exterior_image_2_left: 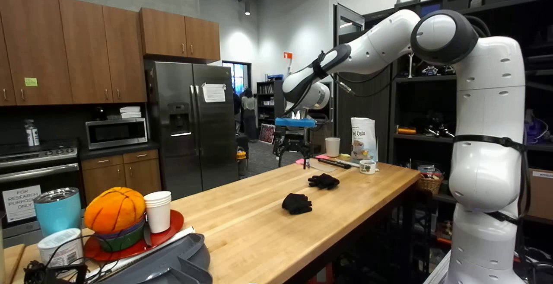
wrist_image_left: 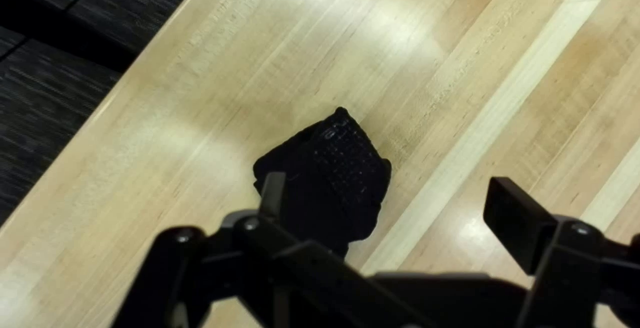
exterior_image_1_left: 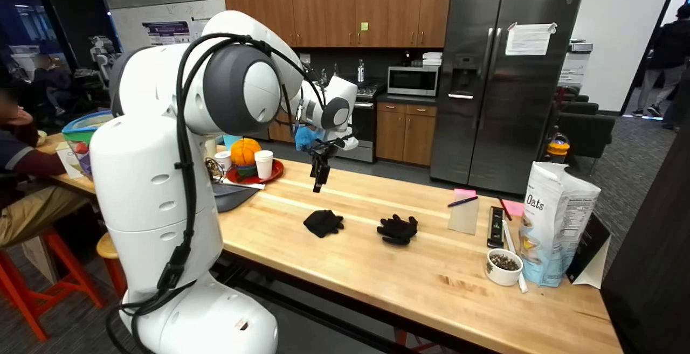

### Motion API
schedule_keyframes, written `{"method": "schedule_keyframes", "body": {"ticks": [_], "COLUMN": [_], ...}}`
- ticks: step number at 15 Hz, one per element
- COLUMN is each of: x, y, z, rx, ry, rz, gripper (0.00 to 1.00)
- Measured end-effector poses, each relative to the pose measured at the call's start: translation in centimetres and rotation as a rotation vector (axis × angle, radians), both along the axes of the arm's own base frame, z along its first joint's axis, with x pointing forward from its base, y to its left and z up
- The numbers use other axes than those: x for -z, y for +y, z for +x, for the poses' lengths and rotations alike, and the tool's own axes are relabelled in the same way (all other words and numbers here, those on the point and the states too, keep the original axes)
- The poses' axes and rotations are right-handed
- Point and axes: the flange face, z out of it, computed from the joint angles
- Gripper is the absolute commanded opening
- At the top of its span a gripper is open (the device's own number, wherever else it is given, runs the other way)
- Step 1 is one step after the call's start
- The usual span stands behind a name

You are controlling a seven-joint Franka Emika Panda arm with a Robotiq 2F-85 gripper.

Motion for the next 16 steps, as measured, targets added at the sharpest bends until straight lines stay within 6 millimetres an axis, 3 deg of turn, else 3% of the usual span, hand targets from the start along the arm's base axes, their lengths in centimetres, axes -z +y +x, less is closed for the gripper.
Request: {"method": "schedule_keyframes", "body": {"ticks": [10, 16], "x": [4.6, 5.1], "y": [-2.7, -3.1], "z": [1.1, 1.4], "rx": [0.066, 0.082], "ry": [0.086, 0.099], "rz": [-0.01, -0.013], "gripper": [1.0, 1.0]}}
